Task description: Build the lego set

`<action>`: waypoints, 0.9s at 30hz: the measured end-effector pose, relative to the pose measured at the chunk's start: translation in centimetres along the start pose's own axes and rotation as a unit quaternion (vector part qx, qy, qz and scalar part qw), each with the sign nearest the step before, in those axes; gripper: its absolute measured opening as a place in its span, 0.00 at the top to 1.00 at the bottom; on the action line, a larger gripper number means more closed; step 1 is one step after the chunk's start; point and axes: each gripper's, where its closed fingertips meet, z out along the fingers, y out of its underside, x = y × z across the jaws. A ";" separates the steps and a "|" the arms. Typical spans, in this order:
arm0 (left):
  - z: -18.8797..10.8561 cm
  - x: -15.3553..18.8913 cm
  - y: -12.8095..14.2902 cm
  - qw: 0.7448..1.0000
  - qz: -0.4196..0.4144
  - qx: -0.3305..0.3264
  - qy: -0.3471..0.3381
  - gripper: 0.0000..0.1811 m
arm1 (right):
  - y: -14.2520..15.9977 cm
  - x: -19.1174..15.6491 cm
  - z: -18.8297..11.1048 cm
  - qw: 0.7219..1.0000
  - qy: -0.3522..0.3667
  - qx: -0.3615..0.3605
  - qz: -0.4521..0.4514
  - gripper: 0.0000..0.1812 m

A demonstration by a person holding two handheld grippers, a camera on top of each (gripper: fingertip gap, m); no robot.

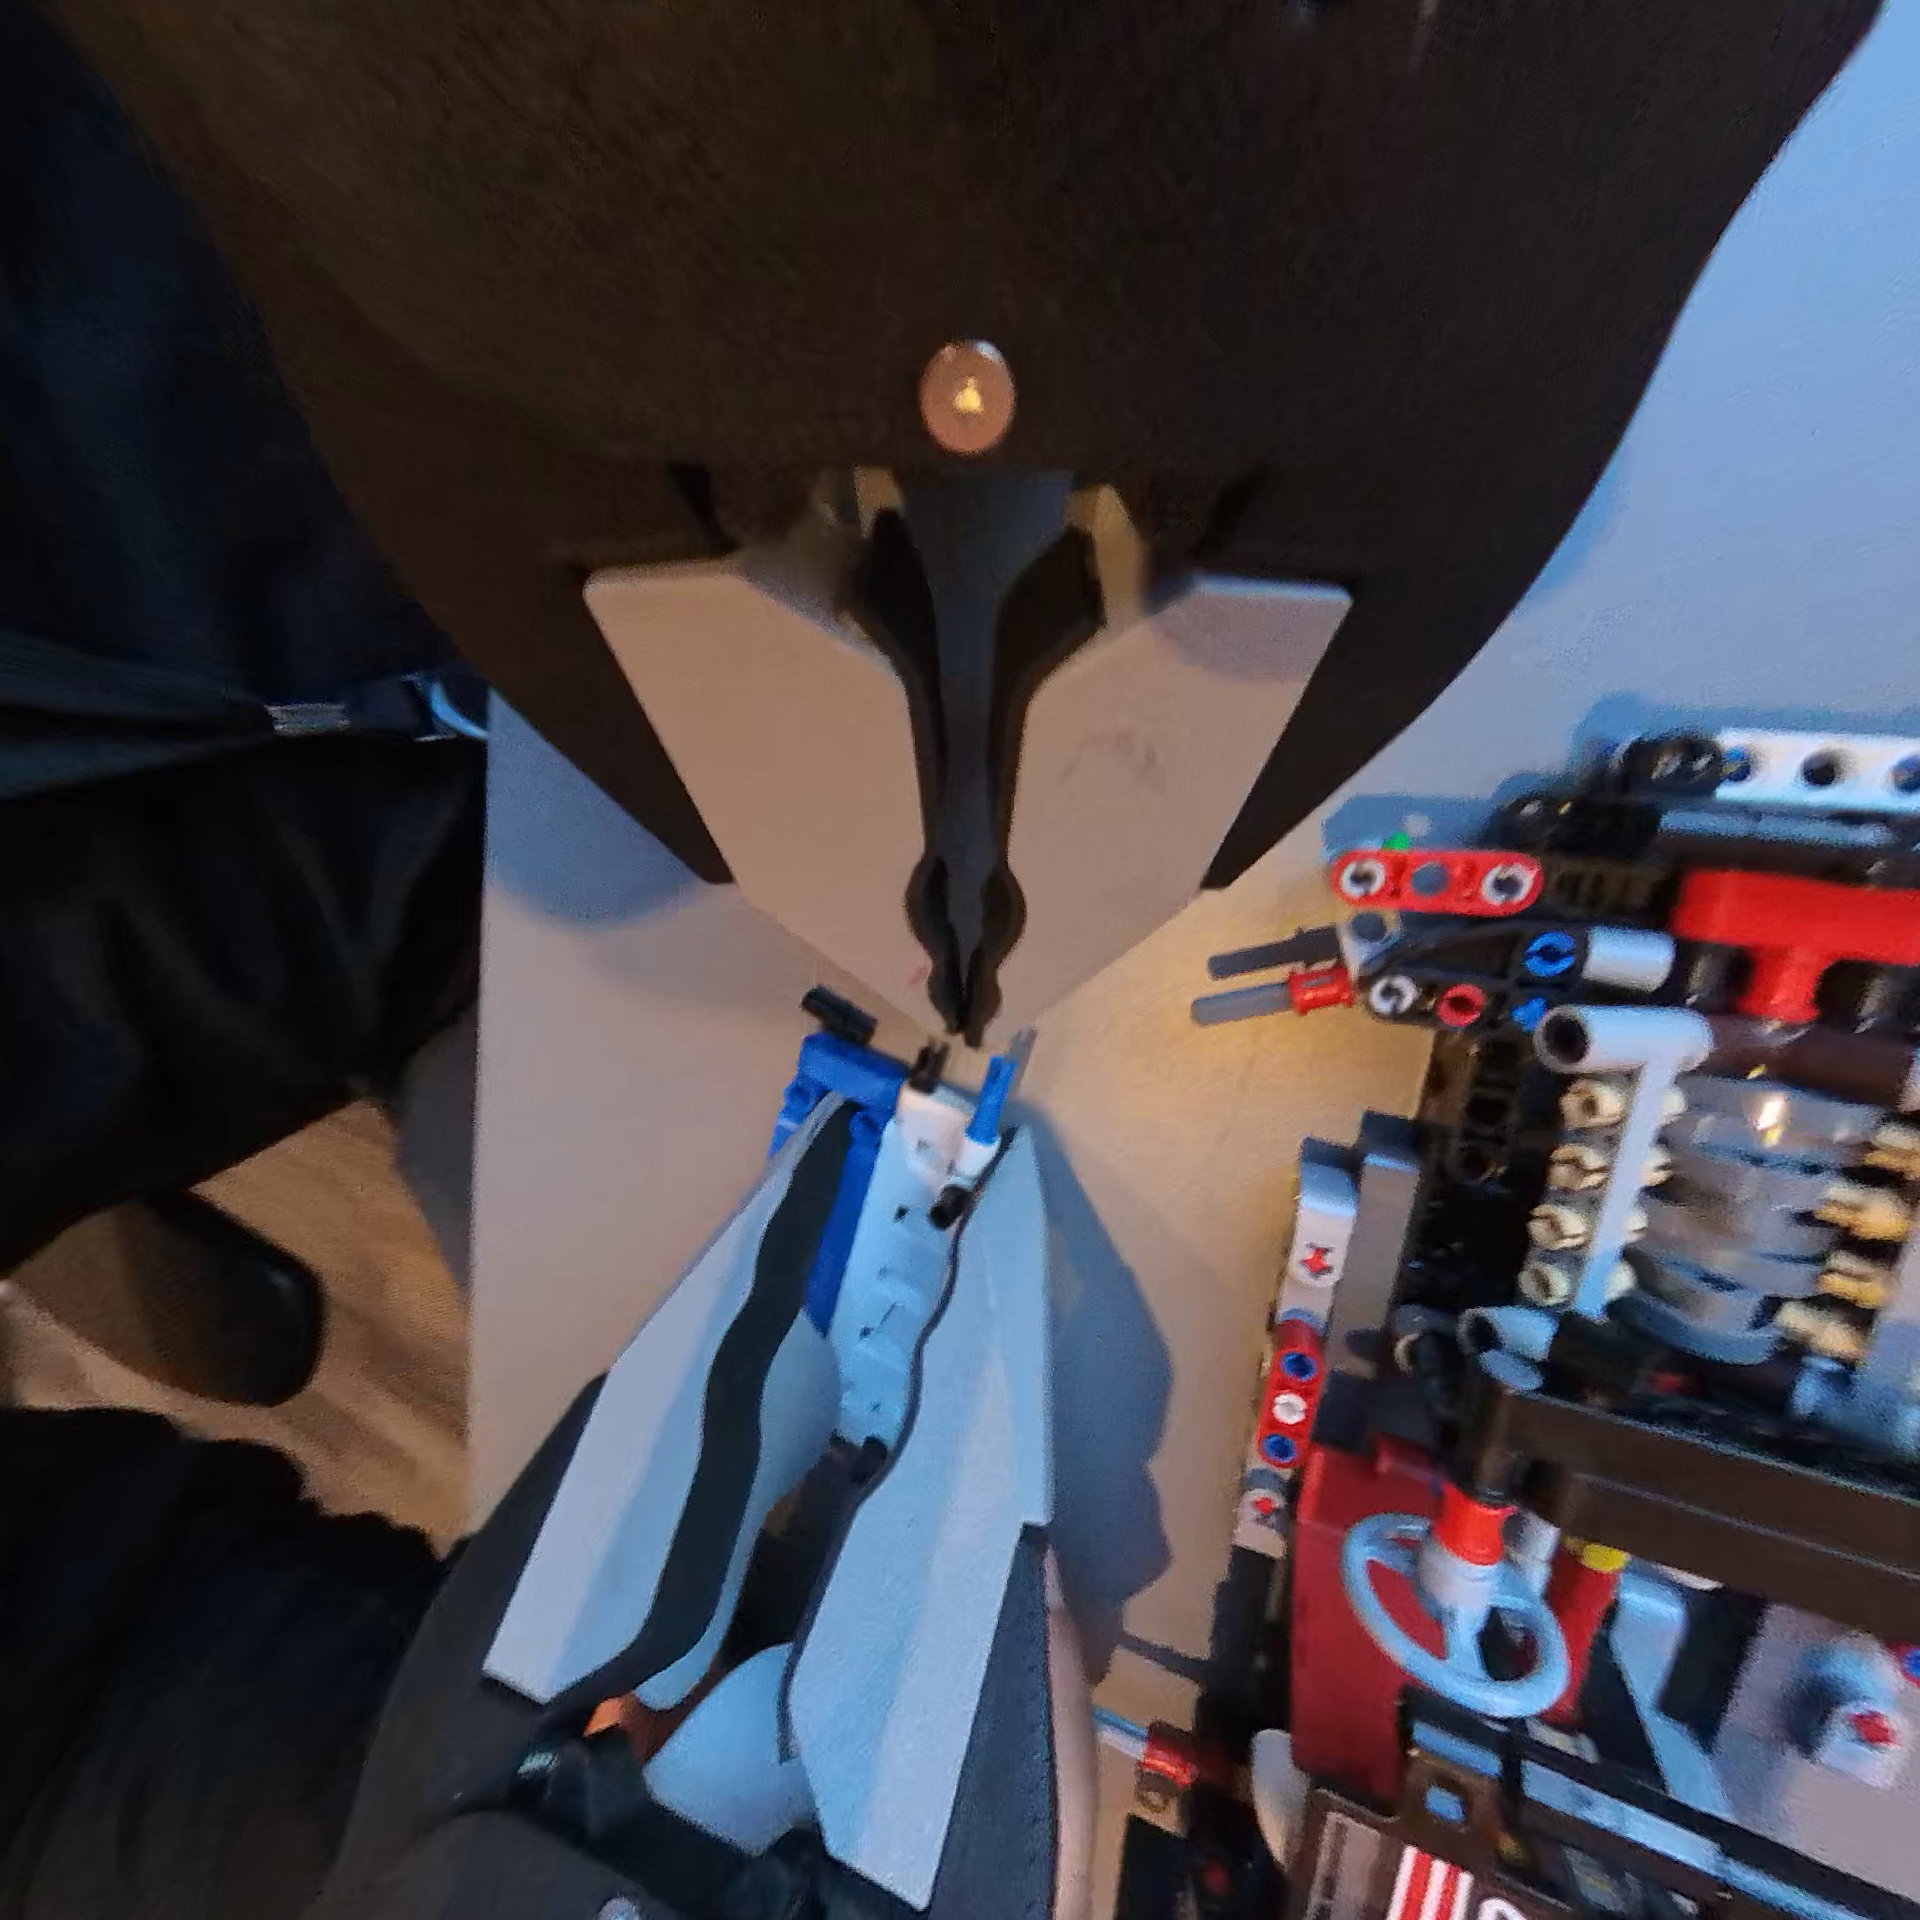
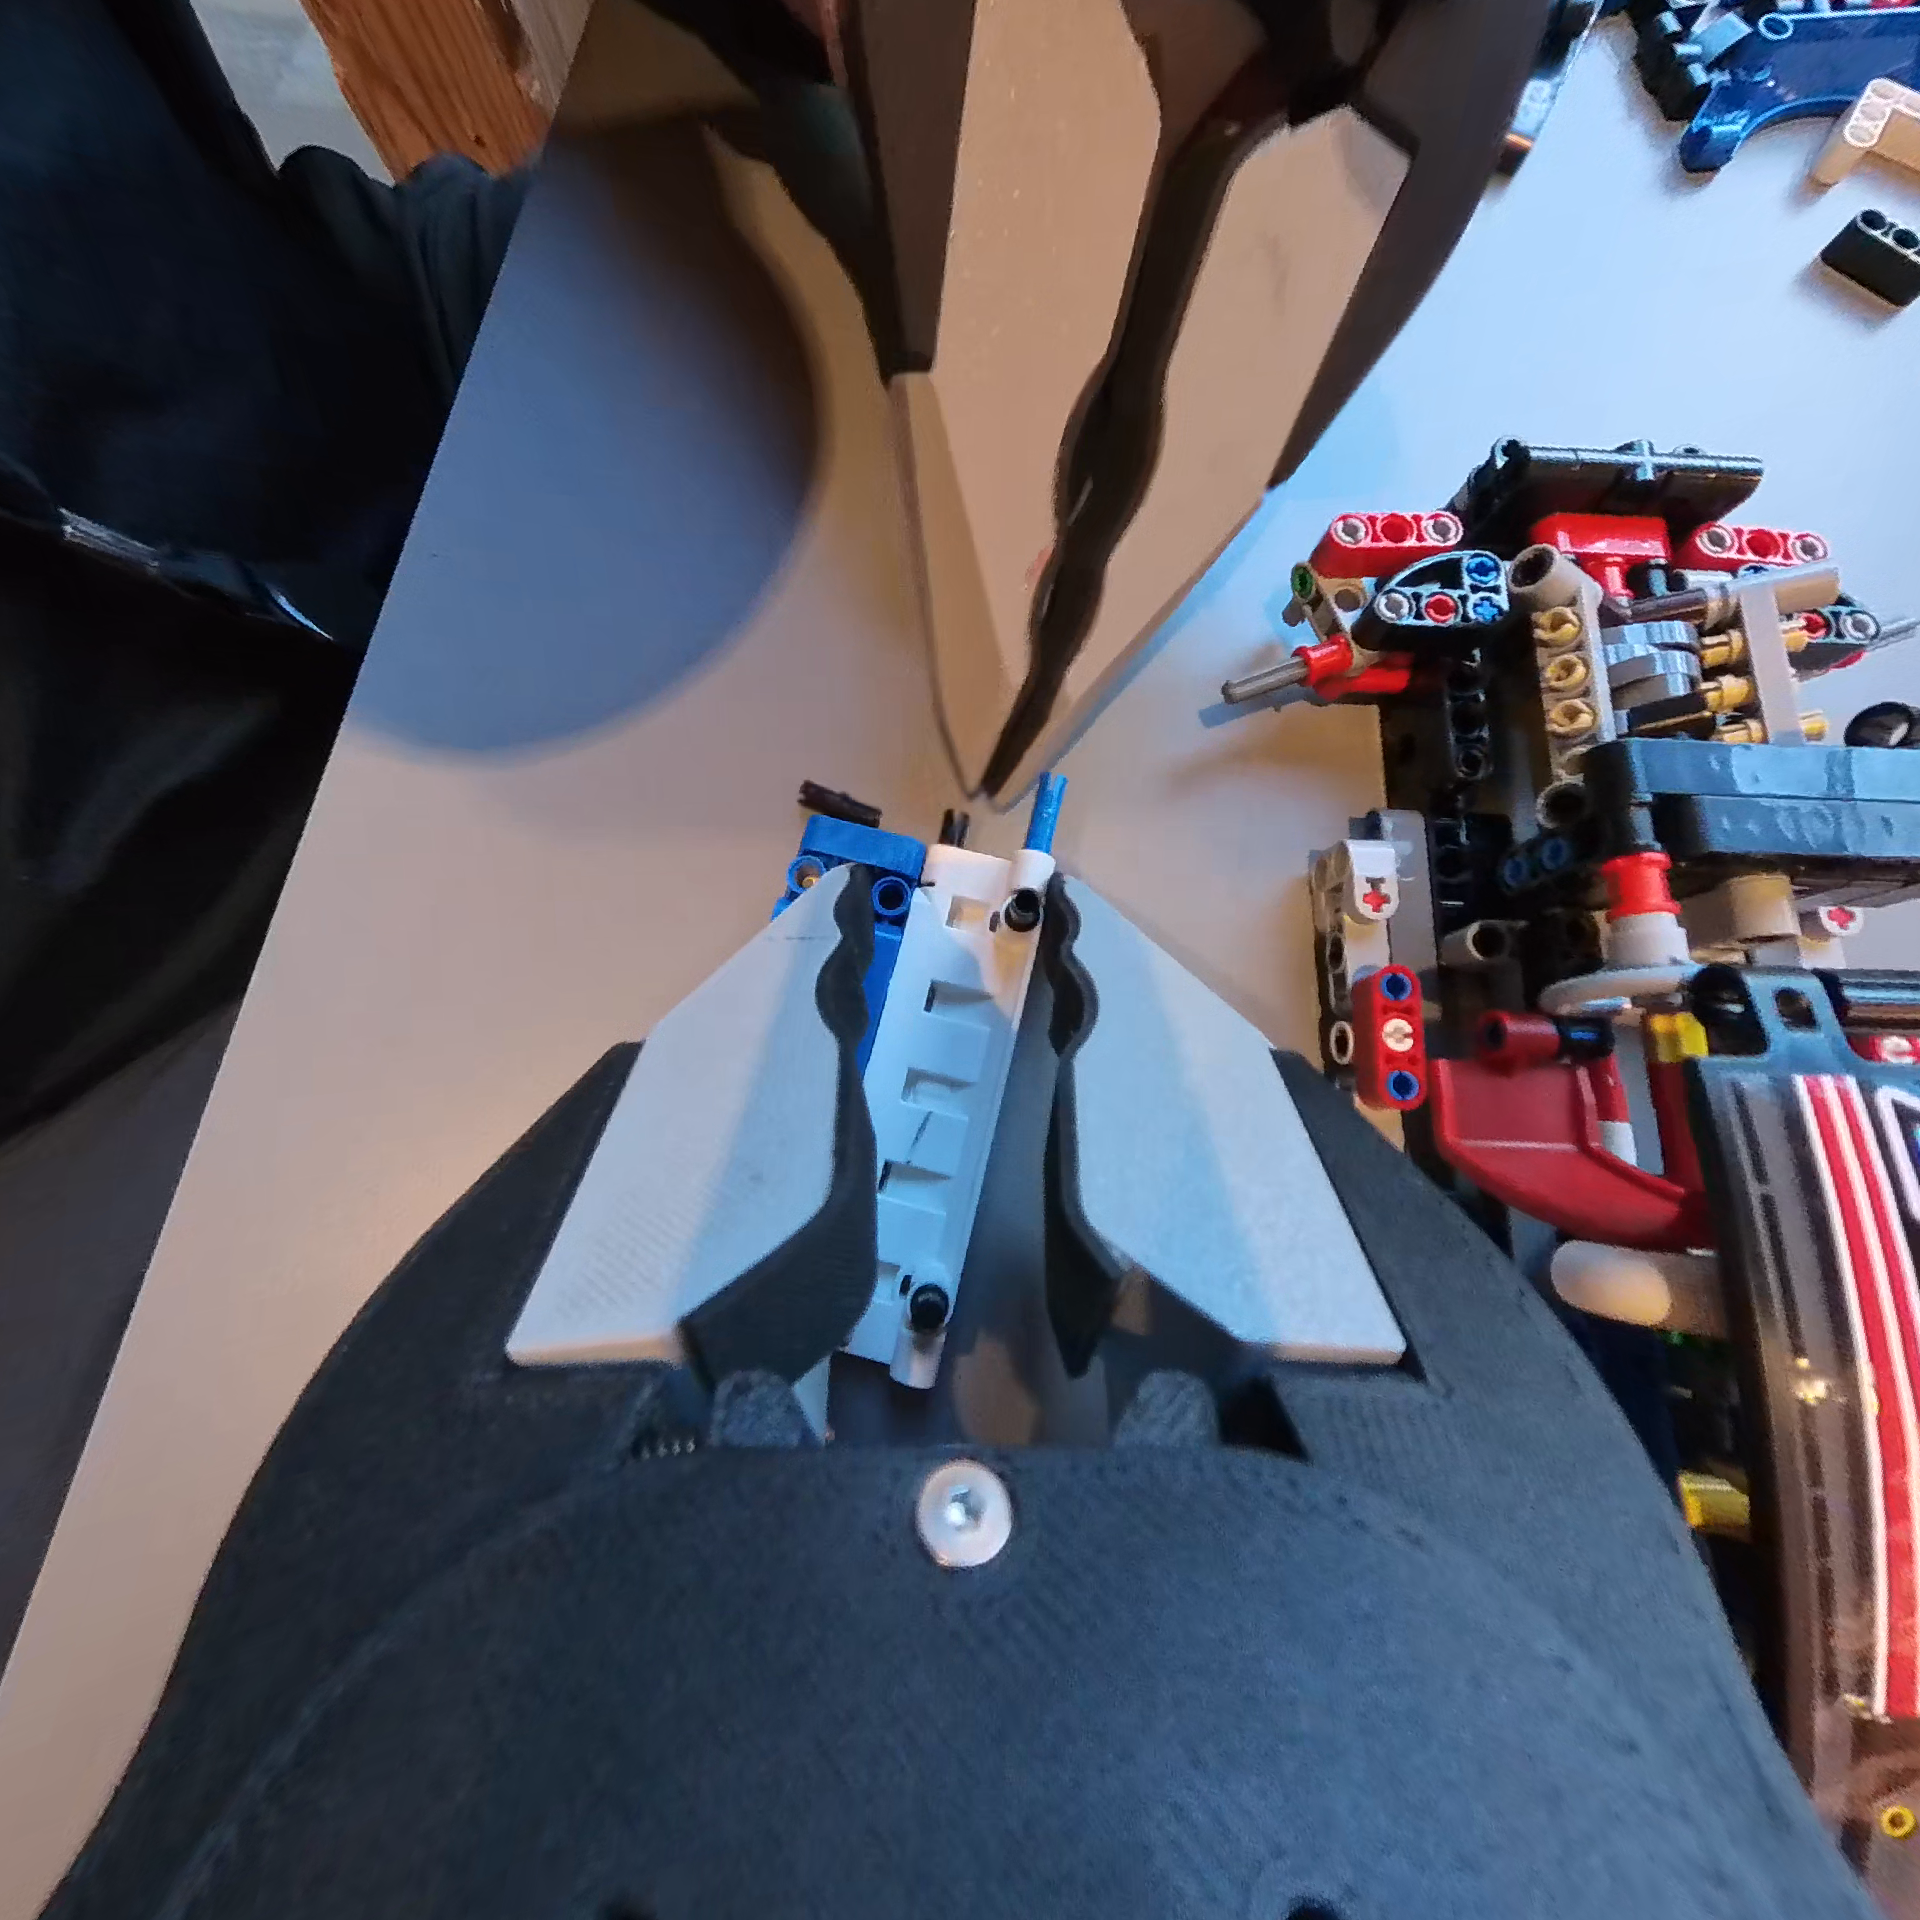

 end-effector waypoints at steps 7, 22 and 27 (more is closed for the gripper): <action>-0.9 2.0 1.7 1.000 -0.005 -0.020 -0.007 0.98 | 0.8 -0.2 -0.8 1.000 0.012 -0.011 0.002 0.83; 1.0 1.8 -2.5 0.995 0.096 -0.026 0.004 0.86 | 1.0 -0.3 -1.8 0.993 0.098 -0.072 0.000 0.70; 3.0 1.7 -1.8 0.991 0.118 -0.060 -0.005 0.93 | 1.1 -0.5 -3.8 0.985 0.148 -0.082 0.013 0.70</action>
